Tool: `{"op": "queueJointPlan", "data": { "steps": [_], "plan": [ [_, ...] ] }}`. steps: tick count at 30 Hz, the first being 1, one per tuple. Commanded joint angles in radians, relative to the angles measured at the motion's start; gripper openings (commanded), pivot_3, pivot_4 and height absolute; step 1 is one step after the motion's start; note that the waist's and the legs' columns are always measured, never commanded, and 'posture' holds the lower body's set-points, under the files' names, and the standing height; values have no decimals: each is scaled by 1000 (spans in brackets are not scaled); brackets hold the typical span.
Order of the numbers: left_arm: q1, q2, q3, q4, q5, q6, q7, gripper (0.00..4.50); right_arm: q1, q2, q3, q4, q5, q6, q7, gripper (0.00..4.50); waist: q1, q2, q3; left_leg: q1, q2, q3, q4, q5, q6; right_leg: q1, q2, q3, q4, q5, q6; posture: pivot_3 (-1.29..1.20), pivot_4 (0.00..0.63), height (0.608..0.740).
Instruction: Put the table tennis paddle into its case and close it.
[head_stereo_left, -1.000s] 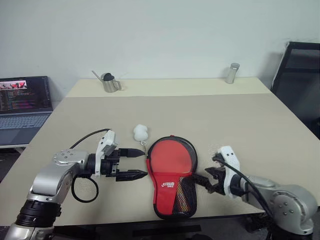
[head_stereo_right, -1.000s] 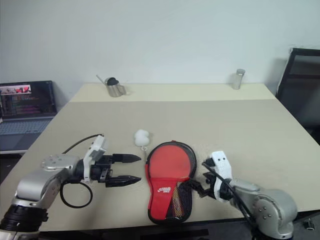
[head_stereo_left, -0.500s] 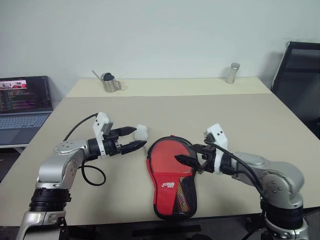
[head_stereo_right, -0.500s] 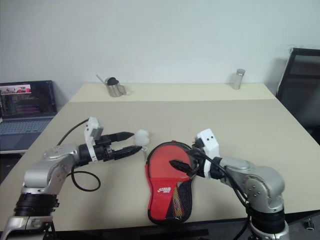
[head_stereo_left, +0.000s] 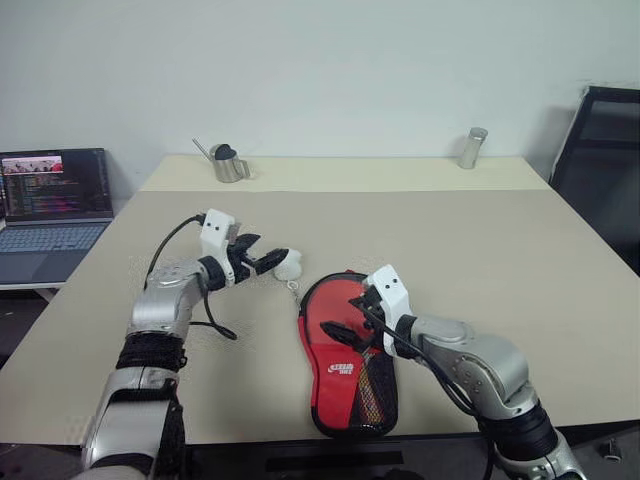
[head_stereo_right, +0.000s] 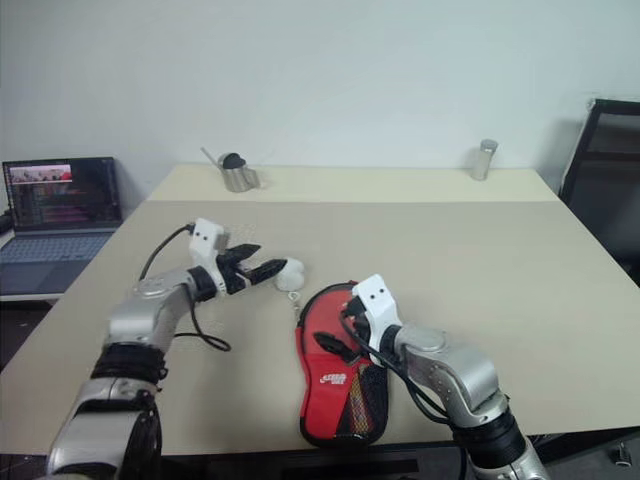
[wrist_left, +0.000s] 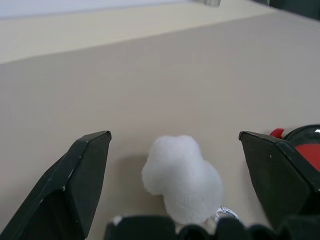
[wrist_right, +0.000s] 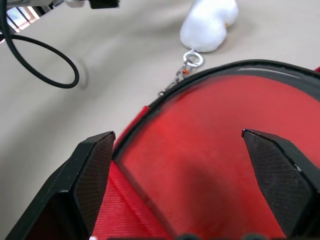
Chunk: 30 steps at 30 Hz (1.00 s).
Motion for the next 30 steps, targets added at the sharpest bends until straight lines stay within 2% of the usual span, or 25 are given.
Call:
{"op": "queueJointPlan", "data": {
  "steps": [1,9,21,24,30],
  "plan": [
    [-60,-12,-16,85,43,-45,7,4500,-6,1,16,2,-32,-58,19,4464,-2,0,0,0,0,0,0,0,0,0,0,0,0,0,0,0,150,740],
    [-259,-93,-38,439,136,-100,47,4500,5,38,28,9,-63,-81,23,4464,-4,0,0,-2,0,-1,1,0,0,-1,0,-2,0,0,0,0,150,740],
    [-283,-99,-35,544,195,-88,25,4500,29,50,18,-8,-96,-78,16,4464,-5,0,0,-2,0,-2,1,0,0,-1,0,-2,1,0,0,0,150,740],
    [-280,-102,-23,542,191,-89,25,3930,30,50,17,-10,-106,-81,12,4500,-5,0,0,-2,0,-2,1,0,0,-1,0,-2,1,0,0,0,150,740],
    [-269,-100,5,514,172,-91,11,1841,11,65,-28,3,-106,-105,-8,4500,-5,0,0,-2,0,-2,1,0,0,-1,0,-2,1,1,-2,0,150,740]
  ]
}}
